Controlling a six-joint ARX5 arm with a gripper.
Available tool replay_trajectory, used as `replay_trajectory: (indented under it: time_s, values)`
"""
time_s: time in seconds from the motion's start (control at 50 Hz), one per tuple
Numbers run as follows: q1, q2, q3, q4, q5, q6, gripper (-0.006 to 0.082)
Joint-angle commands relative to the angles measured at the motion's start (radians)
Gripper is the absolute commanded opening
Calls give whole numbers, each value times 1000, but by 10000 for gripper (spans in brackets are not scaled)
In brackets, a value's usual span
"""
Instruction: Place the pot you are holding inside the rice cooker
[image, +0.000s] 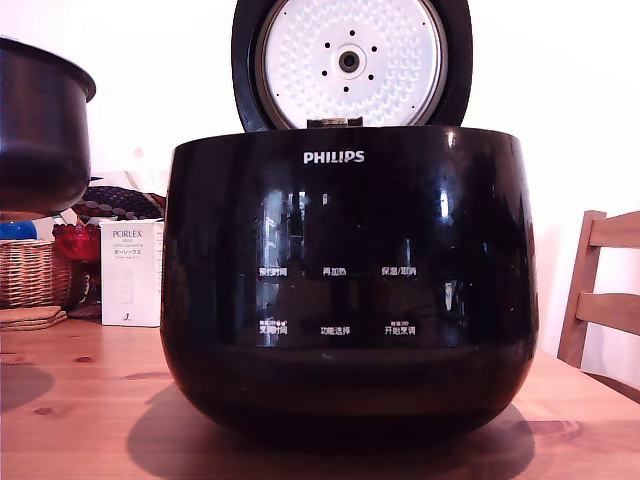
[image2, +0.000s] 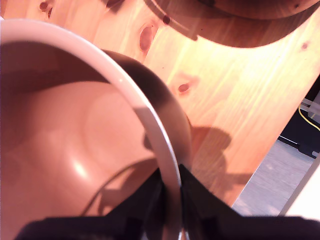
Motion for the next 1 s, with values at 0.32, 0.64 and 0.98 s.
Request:
replay_trajectory:
  time_s: [0.32,0.64,0.98]
  values:
    - [-13,-29,90,22,-5,-5,-24]
    - [-121,-29,92,22,51,-29,-24]
    - [-289,-29,120,29,50,-51,-24]
